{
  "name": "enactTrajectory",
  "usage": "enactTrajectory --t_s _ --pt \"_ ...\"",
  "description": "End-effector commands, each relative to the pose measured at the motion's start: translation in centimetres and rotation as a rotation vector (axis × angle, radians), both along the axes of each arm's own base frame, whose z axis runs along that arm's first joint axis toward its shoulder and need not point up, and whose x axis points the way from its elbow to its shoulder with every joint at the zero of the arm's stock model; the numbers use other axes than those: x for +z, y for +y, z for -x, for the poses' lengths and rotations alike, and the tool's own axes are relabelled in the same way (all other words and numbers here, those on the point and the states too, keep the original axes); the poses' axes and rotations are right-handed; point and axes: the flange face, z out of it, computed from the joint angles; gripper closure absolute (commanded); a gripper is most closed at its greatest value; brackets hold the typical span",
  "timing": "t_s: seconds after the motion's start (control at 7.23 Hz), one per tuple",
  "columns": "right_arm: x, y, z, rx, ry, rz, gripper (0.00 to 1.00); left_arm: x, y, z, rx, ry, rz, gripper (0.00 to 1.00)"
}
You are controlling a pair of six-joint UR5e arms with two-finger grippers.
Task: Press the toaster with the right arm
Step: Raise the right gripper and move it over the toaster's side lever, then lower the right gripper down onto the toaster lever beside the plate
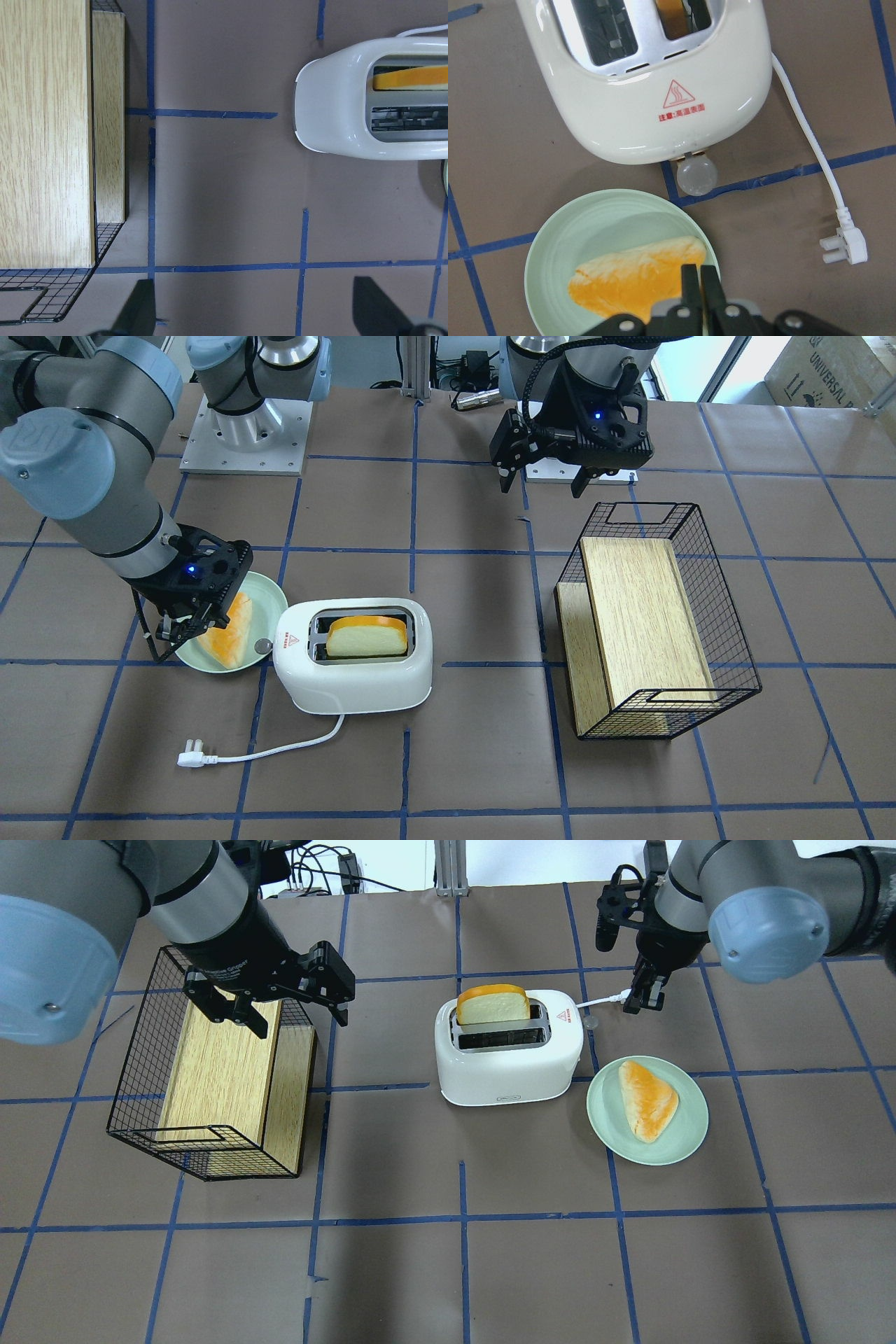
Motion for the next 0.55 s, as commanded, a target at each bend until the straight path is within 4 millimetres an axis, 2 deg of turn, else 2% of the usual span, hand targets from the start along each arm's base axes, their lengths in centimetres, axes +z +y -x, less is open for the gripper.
enactTrajectory --t_s 0.0,0.41 --pt "-1.58 0.65 -0.26 0.07 -0.008 0.001 0.85 -0.02 -0.01 -0.03 0.0 0.0 0.0 0.0" --pt "-1.25 0.25 -0.5 0.098 -0.014 0.043 0.85 -0.02 -0.01 -0.03 0.001 0.0 0.0 0.0"
